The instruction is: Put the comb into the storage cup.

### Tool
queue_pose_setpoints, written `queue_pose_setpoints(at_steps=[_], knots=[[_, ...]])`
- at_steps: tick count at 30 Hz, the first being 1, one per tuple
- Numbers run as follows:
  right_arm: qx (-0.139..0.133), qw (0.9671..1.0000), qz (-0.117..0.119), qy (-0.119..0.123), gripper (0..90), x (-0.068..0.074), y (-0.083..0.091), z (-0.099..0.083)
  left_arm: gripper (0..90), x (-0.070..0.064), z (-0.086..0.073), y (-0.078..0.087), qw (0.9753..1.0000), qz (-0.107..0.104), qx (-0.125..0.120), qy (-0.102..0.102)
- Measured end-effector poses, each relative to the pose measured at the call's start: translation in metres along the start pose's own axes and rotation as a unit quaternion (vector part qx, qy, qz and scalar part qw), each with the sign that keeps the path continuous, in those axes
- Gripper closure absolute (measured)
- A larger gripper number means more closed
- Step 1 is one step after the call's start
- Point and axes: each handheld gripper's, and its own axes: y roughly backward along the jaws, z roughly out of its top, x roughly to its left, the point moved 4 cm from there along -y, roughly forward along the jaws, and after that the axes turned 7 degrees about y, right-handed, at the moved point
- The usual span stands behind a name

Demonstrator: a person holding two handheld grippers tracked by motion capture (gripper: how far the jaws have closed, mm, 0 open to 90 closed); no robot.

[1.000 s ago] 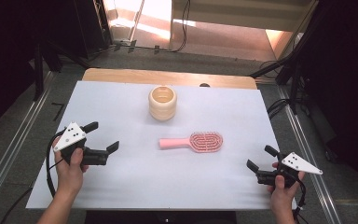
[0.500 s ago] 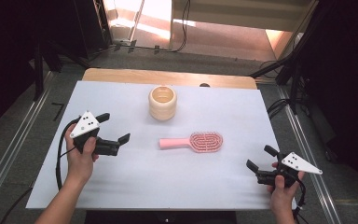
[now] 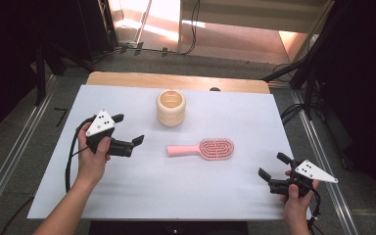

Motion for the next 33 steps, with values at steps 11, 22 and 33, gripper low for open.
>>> queue_pose_setpoints(at_steps=[11, 22, 33], knots=[[0.001, 1.0000, 0.002, 0.002, 0.0, 0.001, 0.000, 0.000, 3.7, -0.003, 0.007, -0.019, 0.9997, -0.010, 0.018, -0.010], [0.002, 1.0000, 0.003, 0.006, 0.0, 0.002, 0.000, 0.000, 3.7, -0.006, 0.019, -0.035, 0.9988, -0.024, 0.037, -0.023], [0.003, 1.0000, 0.003, 0.008, 0.0, 0.002, 0.000, 0.000, 3.7, -0.014, 0.024, -0.057, 0.9964, -0.045, 0.063, -0.033]])
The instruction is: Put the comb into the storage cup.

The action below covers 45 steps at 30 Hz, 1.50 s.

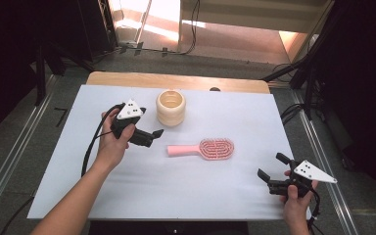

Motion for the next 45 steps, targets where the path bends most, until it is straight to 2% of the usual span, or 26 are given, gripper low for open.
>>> queue_pose_setpoints(at_steps=[7, 14, 27, 37, 45], knots=[[0.001, 1.0000, -0.002, 0.000, 0.0, 0.000, 0.000, 0.000, 4.8, -0.007, 0.003, -0.015, 0.9994, -0.018, 0.023, -0.016], [0.001, 1.0000, -0.002, 0.001, 0.0, 0.001, -0.001, 0.000, 5.4, -0.011, 0.004, -0.028, 0.9982, -0.032, 0.044, -0.023], [0.001, 1.0000, -0.001, 0.002, 0.0, 0.000, -0.001, 0.000, 5.9, -0.019, 0.004, -0.051, 0.9942, -0.060, 0.082, -0.036], [0.001, 1.0000, 0.000, 0.001, 0.0, 0.000, -0.001, 0.000, 6.0, -0.027, 0.008, -0.064, 0.9901, -0.076, 0.105, -0.053], [0.001, 1.0000, 0.000, 0.002, 0.0, 0.000, -0.001, 0.000, 6.0, -0.035, 0.010, -0.074, 0.9843, -0.090, 0.136, -0.069]])
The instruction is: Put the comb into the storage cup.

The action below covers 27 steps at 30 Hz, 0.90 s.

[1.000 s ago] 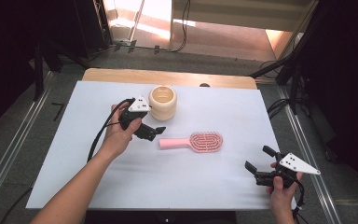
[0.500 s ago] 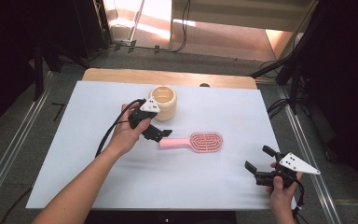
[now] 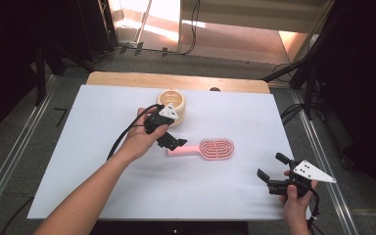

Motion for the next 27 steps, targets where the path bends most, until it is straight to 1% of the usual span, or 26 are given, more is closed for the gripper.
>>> queue_pose_setpoints(at_steps=[1, 3, 5, 8, 10, 12, 14, 16, 19, 25, 27], knots=[[0.000, 1.0000, 0.000, 0.000, 0.0, 0.000, 0.000, 0.000, 6.0, -0.001, 0.001, -0.002, 1.0000, -0.004, 0.008, -0.003], [0.001, 1.0000, 0.000, 0.002, 0.0, 0.000, 0.000, 0.000, 5.9, -0.003, 0.003, -0.006, 0.9998, -0.009, 0.014, -0.005], [0.001, 1.0000, 0.000, 0.001, 0.0, 0.000, 0.000, 0.000, 6.0, -0.004, 0.005, -0.011, 0.9995, -0.016, 0.026, -0.009], [0.000, 1.0000, 0.001, 0.000, 0.0, 0.000, 0.000, 0.000, 9.3, -0.006, 0.007, -0.017, 0.9989, -0.015, 0.042, -0.013], [-0.001, 1.0000, 0.002, -0.001, 0.0, 0.000, 0.000, 0.000, 10.6, -0.008, 0.009, -0.021, 0.9982, -0.019, 0.054, -0.017], [-0.001, 1.0000, 0.002, 0.000, 0.0, 0.000, 0.000, 0.000, 14.1, -0.009, 0.010, -0.025, 0.9976, -0.022, 0.062, -0.020], [-0.001, 1.0000, 0.003, -0.001, 0.0, 0.000, 0.000, 0.000, 14.5, -0.009, 0.010, -0.029, 0.9974, -0.028, 0.064, -0.018], [-0.001, 1.0000, 0.003, 0.000, 0.0, 0.000, 0.000, 0.000, 14.8, -0.009, 0.009, -0.033, 0.9963, -0.034, 0.076, -0.020], [-0.001, 1.0000, 0.003, 0.001, 0.0, 0.000, 0.000, 0.000, 18.8, -0.010, 0.007, -0.040, 0.9950, -0.040, 0.089, -0.020], [0.000, 1.0000, 0.003, 0.001, 0.0, 0.000, 0.000, 0.000, 28.6, -0.014, 0.006, -0.050, 0.9917, -0.050, 0.116, -0.027], [0.000, 1.0000, 0.004, 0.001, 0.0, 0.000, 0.000, 0.000, 32.6, -0.015, 0.005, -0.053, 0.9904, -0.058, 0.122, -0.028]])
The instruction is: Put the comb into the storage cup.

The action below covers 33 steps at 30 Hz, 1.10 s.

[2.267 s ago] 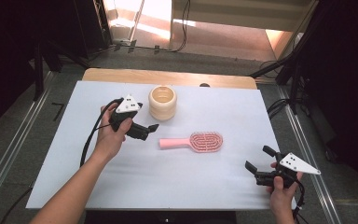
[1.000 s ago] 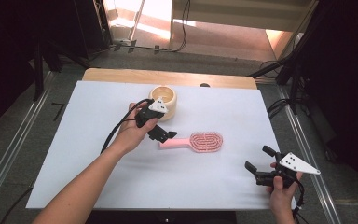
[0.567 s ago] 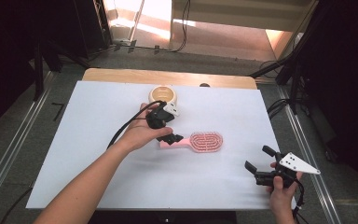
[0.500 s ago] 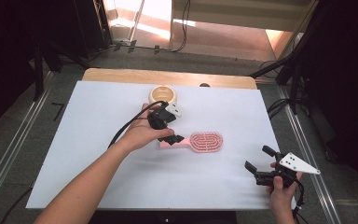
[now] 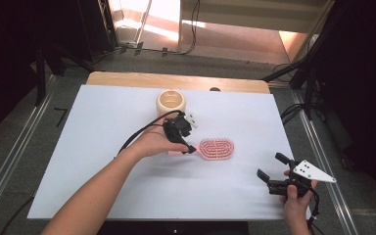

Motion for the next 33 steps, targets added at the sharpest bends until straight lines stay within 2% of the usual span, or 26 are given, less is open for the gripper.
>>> queue_pose_setpoints(at_steps=[4, 10, 18, 21, 23, 27, 31, 33], knots=[[0.000, 1.0000, 0.000, 0.001, 0.0, 0.000, 0.000, 0.000, 40.7, -0.001, 0.000, -0.006, 0.9999, 0.001, 0.015, -0.006], [0.000, 1.0000, 0.001, 0.001, 0.0, 0.000, 0.000, 0.000, 48.0, -0.002, 0.000, -0.011, 0.9993, -0.001, 0.036, -0.008], [0.001, 1.0000, 0.001, 0.000, 0.0, 0.000, 0.000, 0.000, 52.8, -0.004, -0.001, -0.022, 0.9975, 0.002, 0.067, -0.020], [0.001, 1.0000, 0.002, 0.001, 0.0, 0.000, 0.000, 0.000, 53.8, -0.003, 0.000, -0.024, 0.9971, 0.002, 0.072, -0.026], [0.001, 1.0000, 0.002, 0.001, 0.0, 0.000, 0.000, 0.000, 55.2, -0.004, 0.000, -0.025, 0.9970, 0.003, 0.073, -0.023], [0.001, 1.0000, 0.001, 0.001, 0.0, 0.000, 0.000, 0.000, 56.3, -0.005, 0.003, -0.026, 0.9962, 0.007, 0.081, -0.033], [0.002, 1.0000, 0.001, 0.001, 0.0, 0.000, -0.001, 0.000, 59.3, -0.008, 0.007, -0.029, 0.9940, 0.024, 0.092, -0.054], [0.002, 1.0000, 0.001, 0.001, 0.0, 0.000, -0.001, 0.000, 60.5, -0.009, 0.007, -0.029, 0.9929, 0.026, 0.100, -0.058]])
